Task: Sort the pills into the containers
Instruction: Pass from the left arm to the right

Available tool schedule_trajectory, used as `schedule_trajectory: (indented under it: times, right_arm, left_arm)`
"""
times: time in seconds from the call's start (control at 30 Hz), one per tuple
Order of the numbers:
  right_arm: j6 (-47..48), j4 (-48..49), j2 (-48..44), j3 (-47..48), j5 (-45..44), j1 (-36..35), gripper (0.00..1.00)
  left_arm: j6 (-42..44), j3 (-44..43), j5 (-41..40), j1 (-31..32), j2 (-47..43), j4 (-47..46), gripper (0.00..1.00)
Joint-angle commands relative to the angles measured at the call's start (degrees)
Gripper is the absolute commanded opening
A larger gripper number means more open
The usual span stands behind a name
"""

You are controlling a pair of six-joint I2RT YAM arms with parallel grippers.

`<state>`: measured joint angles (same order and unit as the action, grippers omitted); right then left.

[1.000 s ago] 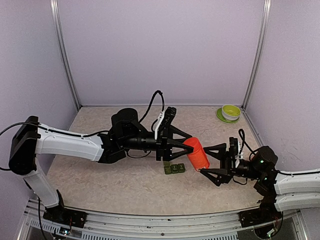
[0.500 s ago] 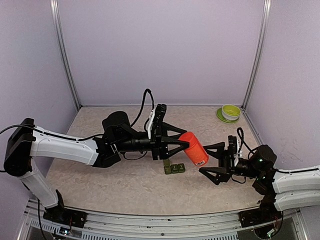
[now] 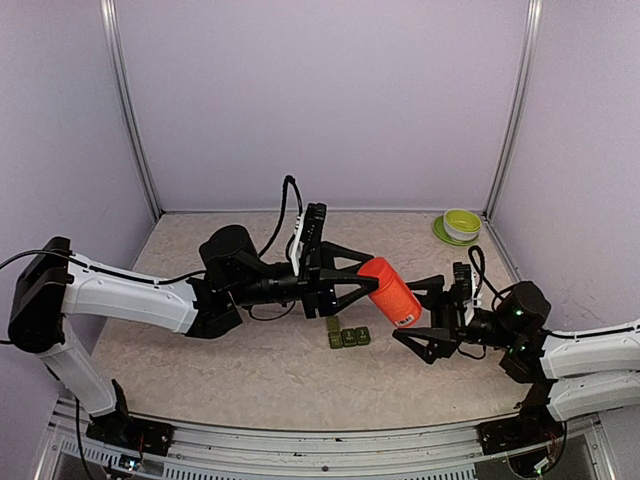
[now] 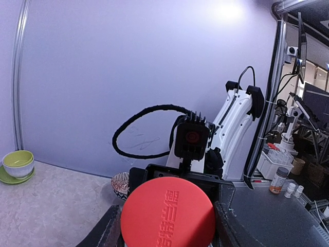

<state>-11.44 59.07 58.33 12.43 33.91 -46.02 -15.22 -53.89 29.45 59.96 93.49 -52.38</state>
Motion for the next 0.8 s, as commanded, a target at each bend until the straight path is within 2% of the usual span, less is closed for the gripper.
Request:
schedule_trajectory:
  times: [0.0, 0.77]
  right_arm:
    - [0.2, 2.4, 1.4, 2.3, 1.3, -0.9, 0.9]
    - [-3.5, 8.2, 7.4, 5.1, 0.8, -2.5, 0.79]
  left_arm:
    - [-1.7, 0.0, -0.4, 0.3, 0.8, -5.0, 0.3]
    - [-3.0, 0.9, -0.5, 0.7, 2.1, -7.7, 0.3]
